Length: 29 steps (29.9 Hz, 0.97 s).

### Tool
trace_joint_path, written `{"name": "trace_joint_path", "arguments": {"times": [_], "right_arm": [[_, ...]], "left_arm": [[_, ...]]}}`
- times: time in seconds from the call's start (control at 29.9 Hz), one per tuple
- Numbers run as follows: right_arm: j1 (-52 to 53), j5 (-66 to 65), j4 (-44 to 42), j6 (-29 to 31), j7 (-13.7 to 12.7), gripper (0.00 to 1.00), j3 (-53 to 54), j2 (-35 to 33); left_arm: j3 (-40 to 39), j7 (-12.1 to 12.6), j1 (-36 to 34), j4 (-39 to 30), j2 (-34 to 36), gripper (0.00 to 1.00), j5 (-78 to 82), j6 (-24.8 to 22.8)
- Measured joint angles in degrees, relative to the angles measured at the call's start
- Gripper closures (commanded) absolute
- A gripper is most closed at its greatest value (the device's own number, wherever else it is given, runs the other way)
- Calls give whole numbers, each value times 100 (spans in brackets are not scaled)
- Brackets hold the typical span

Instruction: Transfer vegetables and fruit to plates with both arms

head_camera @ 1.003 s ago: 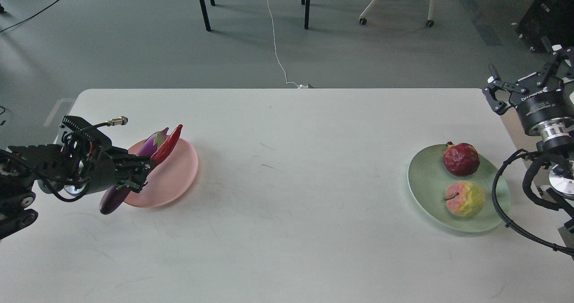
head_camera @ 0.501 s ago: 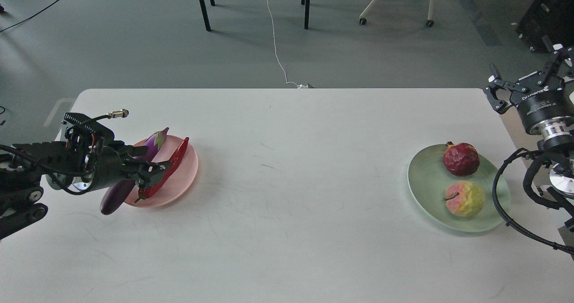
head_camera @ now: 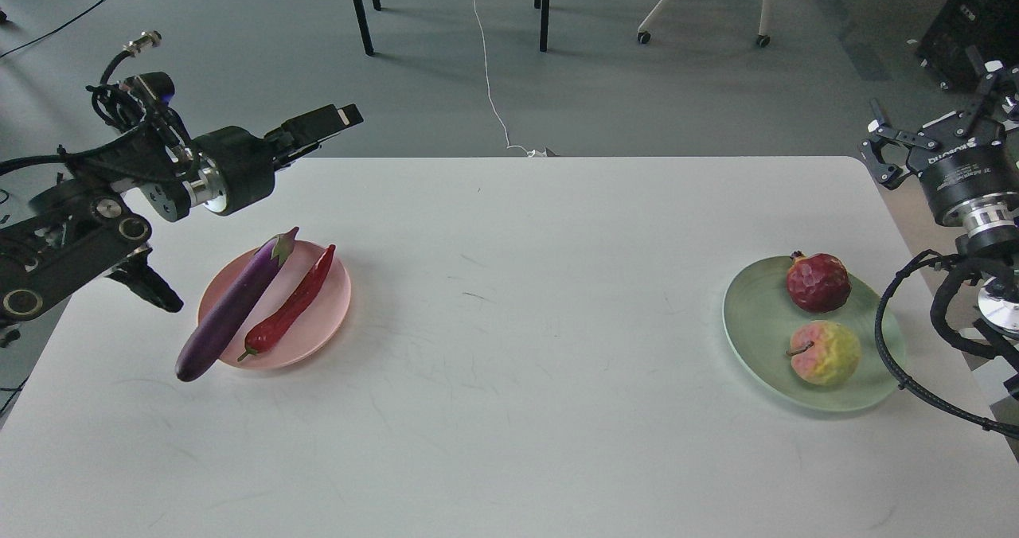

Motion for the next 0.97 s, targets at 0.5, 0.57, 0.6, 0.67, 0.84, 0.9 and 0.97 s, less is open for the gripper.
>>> {"name": "trace_joint_path", "arguments": {"times": [0.5,0.57,0.6,0.67,0.84,0.9,0.97], "right_arm": [[885,7,-1300,0,-215,0,39,827],[909,7,-1308,0,-220,0,30,835],[910,7,-1310,0,-222,0,24,838],[910,7,-1312,0,-223,0,15,848],[830,7,-1312,0,-222,0,-1,899],[810,7,-1312,0,-222,0,-6,904],[804,7,-1313,0,-221,0,-8,905]], "left_arm": [[-1149,-667,-101,1733,-1365,2,-4612,-843],[-1206,-687,-83,2074,-1423,2,-5216,-1024],[-1219,-691,-68,2221,-1436,2,-5450,-1128],[-1243,-694,-30,2427,-1439,2,-5733,-1306],[-1353,-699,50,2788,-1435,2,-5975,-1588],[-1372,-706,65,2855,-1442,2,-5991,-1610],[-1377,-706,98,2876,-1443,2,-6000,-1615]]}}
